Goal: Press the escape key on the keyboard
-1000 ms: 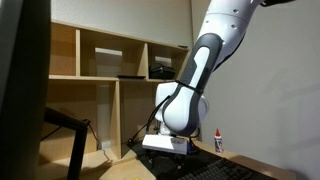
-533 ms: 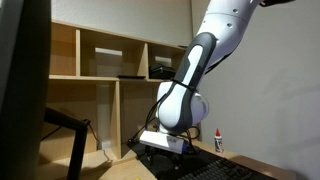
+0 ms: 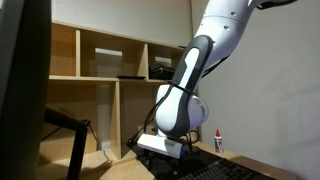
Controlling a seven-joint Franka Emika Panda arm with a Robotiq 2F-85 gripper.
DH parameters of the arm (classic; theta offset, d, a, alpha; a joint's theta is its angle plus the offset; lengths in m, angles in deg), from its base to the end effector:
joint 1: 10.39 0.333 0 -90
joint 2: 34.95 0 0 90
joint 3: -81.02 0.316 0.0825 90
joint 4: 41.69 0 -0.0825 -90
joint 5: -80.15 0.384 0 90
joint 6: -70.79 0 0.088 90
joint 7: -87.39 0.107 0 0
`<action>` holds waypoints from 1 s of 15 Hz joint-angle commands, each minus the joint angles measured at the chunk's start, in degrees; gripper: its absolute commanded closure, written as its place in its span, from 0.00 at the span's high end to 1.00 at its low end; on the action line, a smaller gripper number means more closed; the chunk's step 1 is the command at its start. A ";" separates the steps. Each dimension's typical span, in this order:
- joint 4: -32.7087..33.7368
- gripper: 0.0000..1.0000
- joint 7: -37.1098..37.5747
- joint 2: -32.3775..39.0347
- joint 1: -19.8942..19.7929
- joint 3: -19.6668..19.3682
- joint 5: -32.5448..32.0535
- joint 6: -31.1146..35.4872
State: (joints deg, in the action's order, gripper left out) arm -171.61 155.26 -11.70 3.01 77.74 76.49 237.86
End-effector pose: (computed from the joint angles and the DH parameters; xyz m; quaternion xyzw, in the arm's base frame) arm 0.5492 0.1017 0.2028 -0.8848 0.4495 -0.1077 0.0592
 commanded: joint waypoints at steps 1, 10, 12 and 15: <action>-0.01 1.00 -1.37 0.31 1.48 -0.97 2.02 0.05; -0.05 1.00 3.68 4.42 8.29 -9.16 -2.76 7.18; -0.48 1.00 4.69 6.57 12.31 -12.98 -2.30 10.72; -0.48 1.00 2.53 9.81 14.98 -14.24 1.75 16.06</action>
State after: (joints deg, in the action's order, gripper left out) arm -171.98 158.91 -5.00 15.11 65.21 75.36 248.43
